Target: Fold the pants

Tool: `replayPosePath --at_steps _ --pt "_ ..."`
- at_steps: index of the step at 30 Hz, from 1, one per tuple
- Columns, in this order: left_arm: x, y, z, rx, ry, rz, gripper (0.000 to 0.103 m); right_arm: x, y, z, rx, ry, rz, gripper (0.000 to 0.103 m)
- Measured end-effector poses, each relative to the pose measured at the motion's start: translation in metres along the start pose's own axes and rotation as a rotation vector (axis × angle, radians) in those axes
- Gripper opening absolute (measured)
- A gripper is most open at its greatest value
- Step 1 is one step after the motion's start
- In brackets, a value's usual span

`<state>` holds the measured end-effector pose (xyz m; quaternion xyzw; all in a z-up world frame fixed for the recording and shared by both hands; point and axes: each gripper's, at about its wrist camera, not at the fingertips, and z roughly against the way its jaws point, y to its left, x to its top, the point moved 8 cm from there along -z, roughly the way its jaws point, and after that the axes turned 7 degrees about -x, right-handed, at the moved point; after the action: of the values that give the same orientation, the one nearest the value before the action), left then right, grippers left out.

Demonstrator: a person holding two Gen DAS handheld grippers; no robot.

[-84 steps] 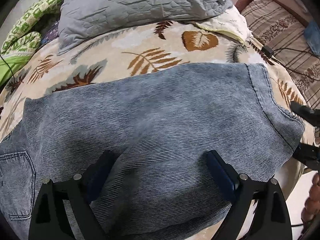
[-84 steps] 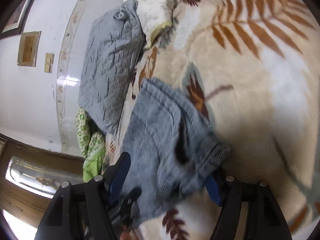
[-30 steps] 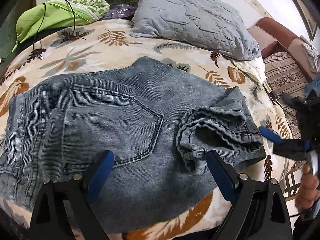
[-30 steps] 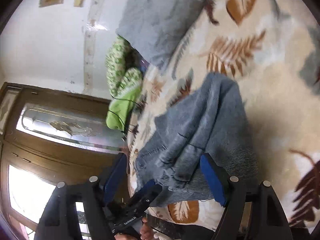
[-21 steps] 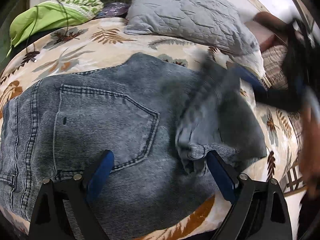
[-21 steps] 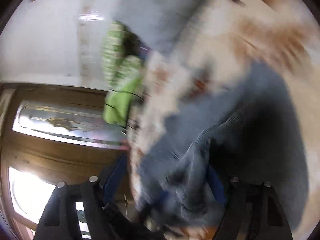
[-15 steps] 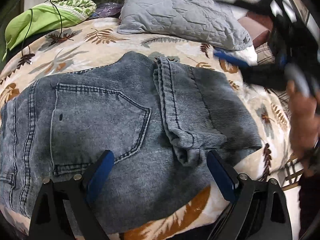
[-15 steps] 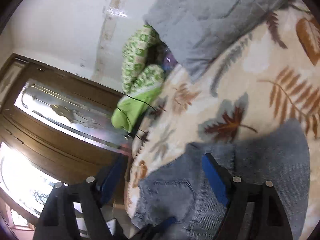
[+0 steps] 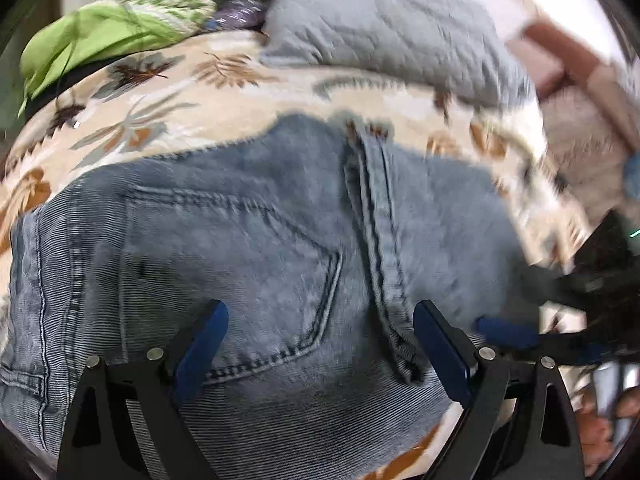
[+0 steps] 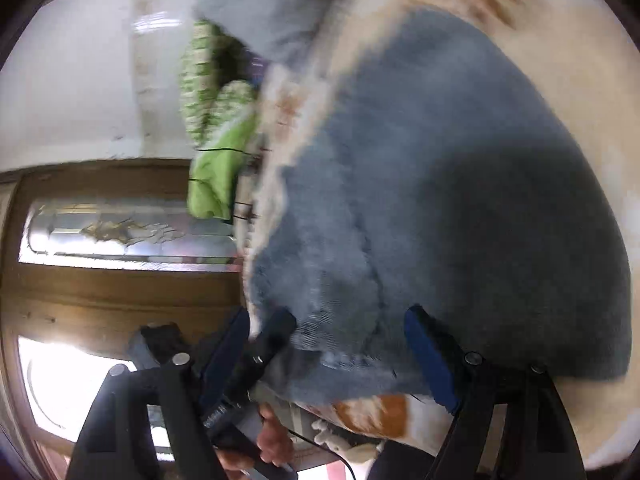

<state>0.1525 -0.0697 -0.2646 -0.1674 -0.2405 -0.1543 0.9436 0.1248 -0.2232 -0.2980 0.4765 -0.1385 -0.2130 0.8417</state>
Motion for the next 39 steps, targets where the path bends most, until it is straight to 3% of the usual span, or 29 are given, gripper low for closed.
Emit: replayPosePath --at_steps 4,7,11,14,18,21,24,27,29,32,39 --pt "-0.016 -0.010 0.000 0.071 0.006 -0.099 0.093 -0.013 -0.017 0.012 0.036 -0.001 -0.028 0.076" --pt "-0.020 -0.009 0.003 0.064 0.005 -0.090 0.093 -0.014 -0.032 0.014 0.041 0.018 -0.061 0.059" --pt "-0.020 -0.006 0.009 0.046 -0.003 -0.063 0.093 -0.015 -0.032 0.014 0.062 0.005 -0.007 0.056" --pt "-0.025 -0.001 0.035 0.002 -0.082 -0.003 0.092 -0.018 -0.031 0.016 0.087 0.009 0.017 0.057" --pt "-0.039 0.027 0.089 0.046 -0.222 0.057 0.092 -0.019 -0.031 0.017 0.107 0.019 0.021 0.057" --pt "-0.059 0.064 0.132 0.077 -0.297 0.151 0.092 -0.022 -0.026 0.017 0.083 0.029 0.054 0.058" --pt "-0.086 0.118 0.169 0.121 -0.346 0.308 0.092 -0.025 -0.007 0.022 0.068 0.000 0.150 0.059" --pt "-0.106 0.161 0.185 0.141 -0.366 0.433 0.092 -0.024 0.020 0.023 0.039 -0.053 0.275 0.059" --pt "-0.114 0.188 0.190 0.172 -0.360 0.508 0.092 -0.018 0.038 0.020 0.066 -0.082 0.304 0.059" --pt "-0.116 0.201 0.187 0.136 -0.363 0.585 0.092 -0.013 0.054 0.005 0.082 -0.083 0.329 0.059" --pt "-0.115 0.202 0.149 -0.006 -0.297 0.735 0.092 -0.024 0.042 -0.037 -0.033 -0.015 0.405 0.058"
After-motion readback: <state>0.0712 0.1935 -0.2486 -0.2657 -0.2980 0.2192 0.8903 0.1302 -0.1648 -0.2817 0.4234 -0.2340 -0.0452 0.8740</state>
